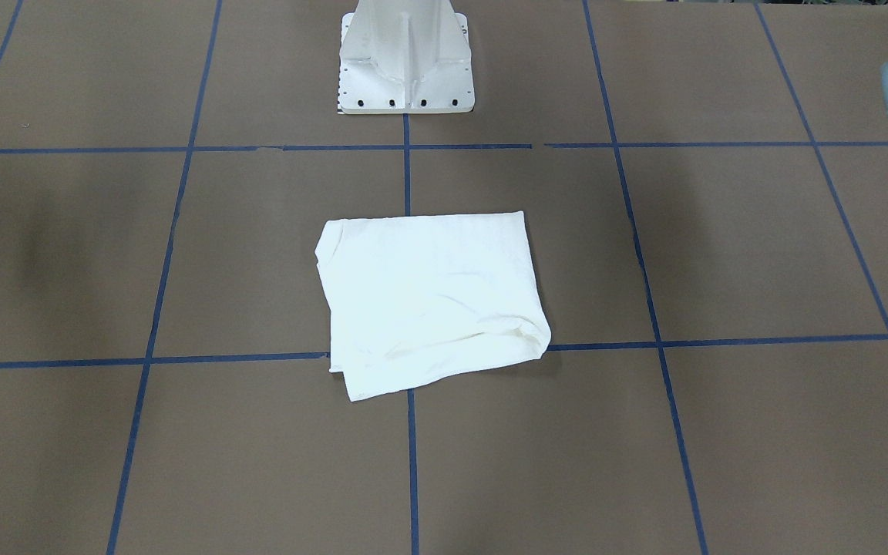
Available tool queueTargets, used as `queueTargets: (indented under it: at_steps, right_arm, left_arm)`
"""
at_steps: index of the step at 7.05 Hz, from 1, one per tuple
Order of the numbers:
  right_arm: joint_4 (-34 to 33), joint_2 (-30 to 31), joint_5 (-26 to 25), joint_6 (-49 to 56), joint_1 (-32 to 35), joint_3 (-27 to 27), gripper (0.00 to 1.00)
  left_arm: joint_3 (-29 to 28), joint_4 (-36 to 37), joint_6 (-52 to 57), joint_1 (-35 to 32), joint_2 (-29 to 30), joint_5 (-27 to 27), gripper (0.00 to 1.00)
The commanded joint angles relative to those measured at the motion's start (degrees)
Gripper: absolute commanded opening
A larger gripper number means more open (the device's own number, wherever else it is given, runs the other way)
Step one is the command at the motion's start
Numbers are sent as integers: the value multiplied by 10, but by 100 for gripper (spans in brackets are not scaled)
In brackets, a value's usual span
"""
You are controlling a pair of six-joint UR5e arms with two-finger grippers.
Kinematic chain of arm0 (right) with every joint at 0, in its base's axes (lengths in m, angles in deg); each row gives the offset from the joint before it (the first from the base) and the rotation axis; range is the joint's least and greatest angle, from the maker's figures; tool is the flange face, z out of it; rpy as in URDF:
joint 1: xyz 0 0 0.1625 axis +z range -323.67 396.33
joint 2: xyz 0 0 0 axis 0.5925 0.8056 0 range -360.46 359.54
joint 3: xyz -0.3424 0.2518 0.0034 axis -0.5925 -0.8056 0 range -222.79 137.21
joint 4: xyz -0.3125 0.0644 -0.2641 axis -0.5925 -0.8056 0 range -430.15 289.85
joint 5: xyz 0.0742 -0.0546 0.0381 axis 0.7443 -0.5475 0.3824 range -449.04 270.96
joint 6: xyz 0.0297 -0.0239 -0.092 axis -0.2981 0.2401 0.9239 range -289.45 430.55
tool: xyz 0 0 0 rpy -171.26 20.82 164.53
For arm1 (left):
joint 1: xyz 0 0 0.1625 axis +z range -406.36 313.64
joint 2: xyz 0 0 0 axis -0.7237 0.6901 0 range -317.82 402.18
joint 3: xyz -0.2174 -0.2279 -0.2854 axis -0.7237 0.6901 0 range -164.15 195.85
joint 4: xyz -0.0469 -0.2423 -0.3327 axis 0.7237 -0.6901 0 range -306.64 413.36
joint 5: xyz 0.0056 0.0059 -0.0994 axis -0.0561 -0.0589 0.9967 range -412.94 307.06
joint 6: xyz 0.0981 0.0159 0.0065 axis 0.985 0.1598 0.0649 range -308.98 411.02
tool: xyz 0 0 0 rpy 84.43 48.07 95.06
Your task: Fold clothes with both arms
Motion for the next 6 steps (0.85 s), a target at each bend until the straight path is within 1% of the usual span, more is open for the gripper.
queueTargets:
  at_steps: [1,2,3,4,5,6]
  right_arm:
    - [47,44,48,39,32,-29,100]
    - [89,77,53,37,49,-29,100]
    - [95,108,47,37,48,-34,100]
    - [90,114,62,20,64,-32,100]
    - [90,117,81,-22,70,-31,100]
    - [90,117,84,-42,83,-30,100]
  left_arm:
    - [-3,-44,25,-15,-23,-4,100]
    - [-6,-111,24,-14,-25,-7,100]
    - [-30,-127,26,-14,-30,-6,100]
    - [-49,-121,26,-15,-37,-4,100]
    - [-56,-89,28,-17,-41,0,100]
    - [-49,-7,29,-18,-40,6,100]
